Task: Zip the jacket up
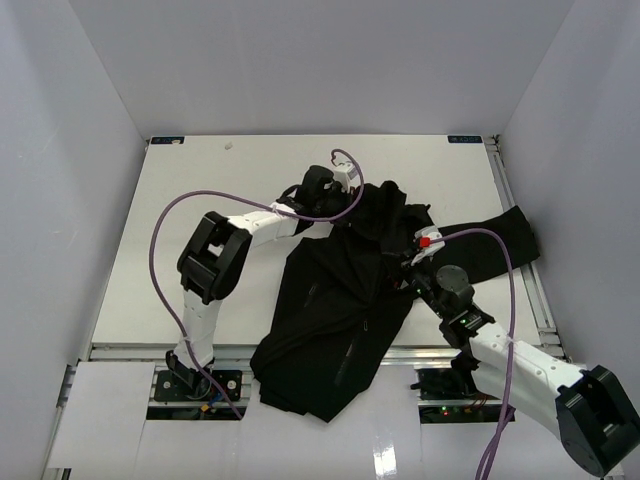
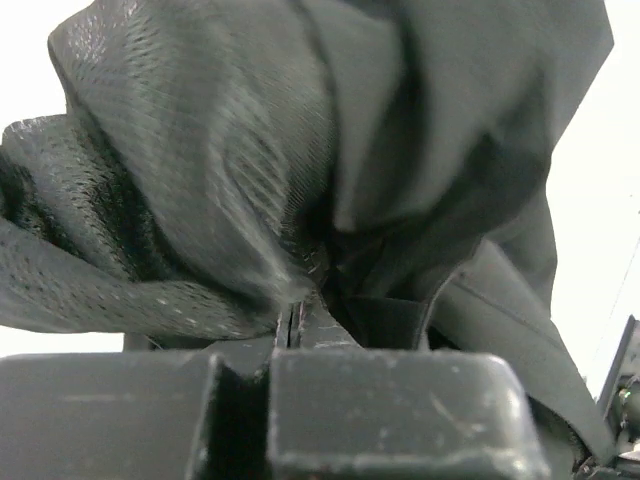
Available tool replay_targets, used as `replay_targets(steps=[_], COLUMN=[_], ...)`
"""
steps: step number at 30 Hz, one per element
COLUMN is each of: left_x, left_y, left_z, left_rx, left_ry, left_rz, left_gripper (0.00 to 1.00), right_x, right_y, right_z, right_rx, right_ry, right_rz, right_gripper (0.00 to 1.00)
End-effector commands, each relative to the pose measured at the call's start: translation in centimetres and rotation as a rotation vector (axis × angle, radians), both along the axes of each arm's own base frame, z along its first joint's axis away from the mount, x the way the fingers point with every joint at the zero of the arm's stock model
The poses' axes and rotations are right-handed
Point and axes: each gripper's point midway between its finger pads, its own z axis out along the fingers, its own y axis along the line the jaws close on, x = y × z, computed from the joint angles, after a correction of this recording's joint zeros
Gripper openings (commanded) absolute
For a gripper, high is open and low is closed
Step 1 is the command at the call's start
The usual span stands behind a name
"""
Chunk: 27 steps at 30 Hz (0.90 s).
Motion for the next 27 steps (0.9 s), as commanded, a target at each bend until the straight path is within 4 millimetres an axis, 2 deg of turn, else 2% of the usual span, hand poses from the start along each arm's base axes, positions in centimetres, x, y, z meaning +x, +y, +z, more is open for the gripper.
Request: replay_targets(steps=[1, 3, 4, 5, 7, 8, 9, 11, 12, 15, 17, 20, 22, 24, 27], left_x=[0.9, 0.7, 0.7, 0.4, -0.7, -1.2, -1.1, -2.8, -3.3, -4.2, -4.6, -4.2, -2.3, -1.0, 1.2], left_y=[0.7, 1.1, 1.2, 1.5, 2.7, 3.4, 3.6, 5.5, 6.0, 7.3, 8.0, 8.8, 10.0, 11.1, 12.1], left_z=[9.4, 12.8, 13.4, 14.9, 19.5, 21.3, 20.8, 23.6, 24.2, 25.5, 25.3, 24.9, 24.6, 23.5, 22.5], left_rx=[-0.095, -0.116, -0.12, -0.128, -0.158, -0.171, -0.158, -0.18, -0.189, -0.216, -0.225, -0.211, -0.153, -0.066, 0.028], left_ry=[-0.194, -0.24, -0.249, -0.268, -0.334, -0.366, -0.365, -0.438, -0.459, -0.501, -0.497, -0.488, -0.474, -0.439, -0.421], left_rz=[0.034, 0.046, 0.05, 0.052, 0.071, 0.081, 0.09, 0.113, 0.121, 0.151, 0.18, 0.235, 0.347, 0.429, 0.518], left_gripper=[0.0, 0.0, 0.0, 0.0, 0.0, 0.0, 0.0, 0.0, 0.0, 0.0, 0.0, 0.0, 0.0, 0.0, 0.0], right_x=[1.2, 1.6, 1.7, 1.8, 2.0, 1.9, 1.9, 1.4, 1.2, 0.5, 0.0, -0.8, -1.6, -2.0, -2.1], right_y=[0.7, 1.0, 1.0, 1.0, 0.9, 0.9, 0.9, 0.6, 0.5, 0.3, 0.4, 1.1, 1.6, 2.0, 2.3], right_z=[2.9, 3.6, 3.9, 4.4, 5.5, 6.1, 6.5, 7.7, 7.9, 8.4, 8.9, 8.6, 8.2, 8.2, 8.7], right_rx=[0.017, 0.014, 0.013, 0.013, 0.018, 0.021, 0.025, 0.052, 0.064, 0.094, 0.111, 0.11, 0.099, 0.093, 0.095], right_ry=[-0.083, -0.097, -0.104, -0.118, -0.143, -0.154, -0.161, -0.195, -0.203, -0.222, -0.24, -0.257, -0.28, -0.302, -0.312], right_rz=[-0.007, -0.004, -0.005, -0.009, -0.015, -0.014, -0.014, -0.017, -0.017, -0.005, 0.014, 0.075, 0.127, 0.158, 0.178], right_gripper=[0.08, 0.08, 0.08, 0.08, 0.08, 0.08, 0.08, 0.08, 0.08, 0.08, 0.08, 0.08, 0.08, 0.08, 0.08])
